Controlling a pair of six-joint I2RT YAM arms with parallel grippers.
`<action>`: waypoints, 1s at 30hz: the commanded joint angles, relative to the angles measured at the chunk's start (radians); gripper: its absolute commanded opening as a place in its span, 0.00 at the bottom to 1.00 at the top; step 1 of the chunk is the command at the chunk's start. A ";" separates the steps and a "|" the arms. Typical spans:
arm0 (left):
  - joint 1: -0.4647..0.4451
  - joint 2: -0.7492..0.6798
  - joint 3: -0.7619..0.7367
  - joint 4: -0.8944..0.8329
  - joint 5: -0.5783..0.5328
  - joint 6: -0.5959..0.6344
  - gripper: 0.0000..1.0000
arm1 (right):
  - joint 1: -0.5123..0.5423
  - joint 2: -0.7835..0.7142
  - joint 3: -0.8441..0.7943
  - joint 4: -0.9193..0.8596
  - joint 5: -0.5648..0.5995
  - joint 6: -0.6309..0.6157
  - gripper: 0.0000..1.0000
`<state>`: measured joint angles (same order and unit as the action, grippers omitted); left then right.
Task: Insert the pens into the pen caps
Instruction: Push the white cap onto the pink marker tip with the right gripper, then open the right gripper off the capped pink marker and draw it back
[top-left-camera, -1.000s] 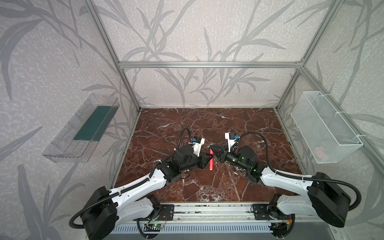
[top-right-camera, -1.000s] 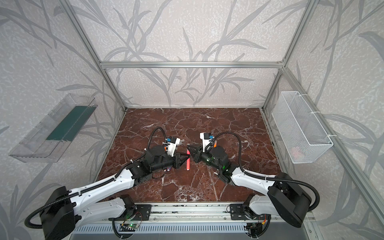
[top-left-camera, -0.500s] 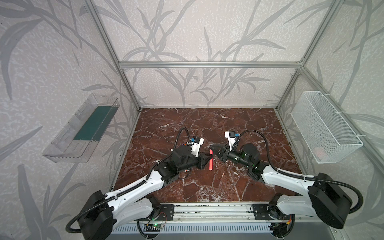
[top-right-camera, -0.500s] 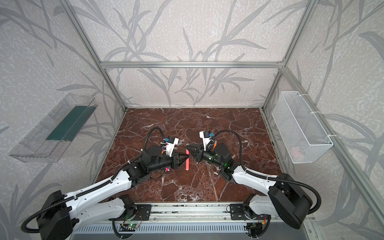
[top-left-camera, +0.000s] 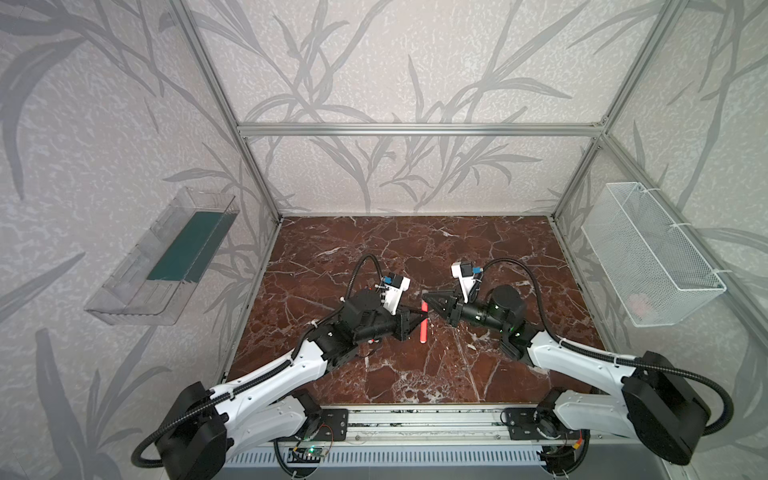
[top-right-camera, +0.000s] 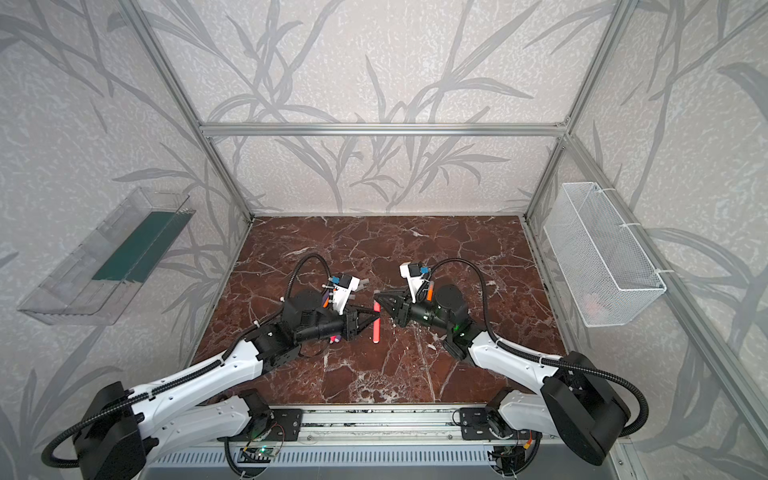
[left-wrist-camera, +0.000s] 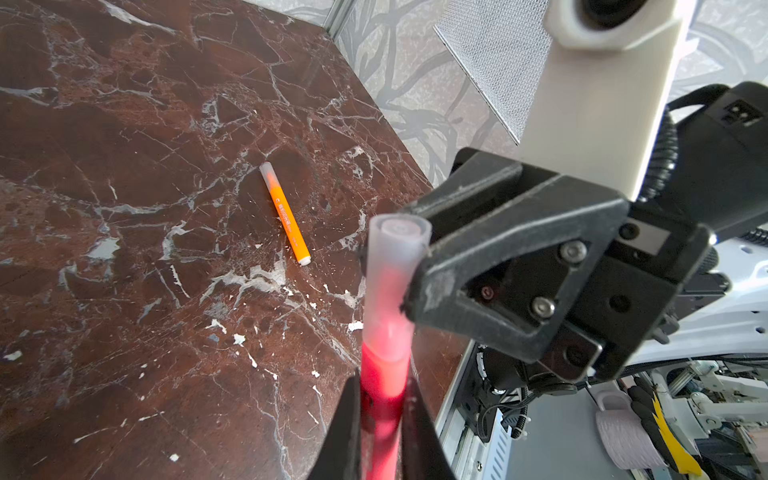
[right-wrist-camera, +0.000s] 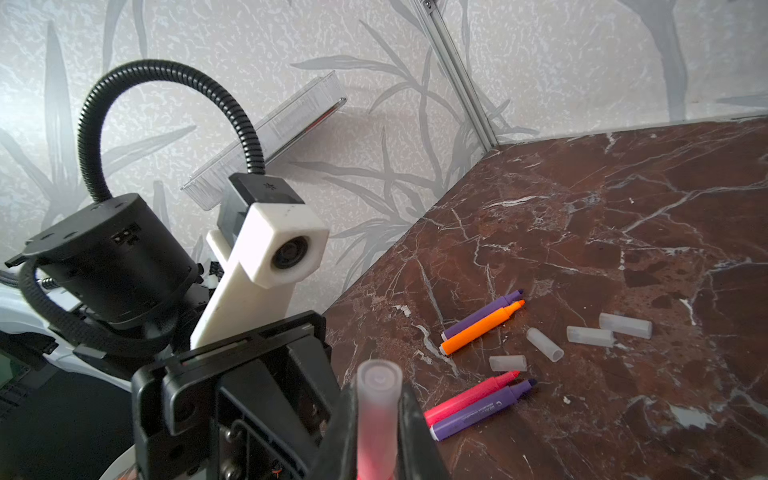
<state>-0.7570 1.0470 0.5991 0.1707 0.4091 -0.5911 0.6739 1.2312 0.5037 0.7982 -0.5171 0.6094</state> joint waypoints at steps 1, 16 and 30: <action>0.051 -0.035 0.009 0.001 -0.090 -0.021 0.00 | -0.019 -0.038 -0.033 0.028 -0.081 -0.021 0.00; 0.081 0.059 0.090 -0.051 -0.085 -0.053 0.00 | 0.013 -0.069 -0.091 -0.042 0.043 -0.043 0.00; 0.080 0.081 0.116 -0.123 -0.132 -0.023 0.00 | 0.110 -0.198 -0.091 -0.277 0.414 -0.040 0.00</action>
<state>-0.6739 1.1370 0.6933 0.0853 0.3222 -0.6220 0.7834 1.0771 0.4179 0.5682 -0.1875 0.5743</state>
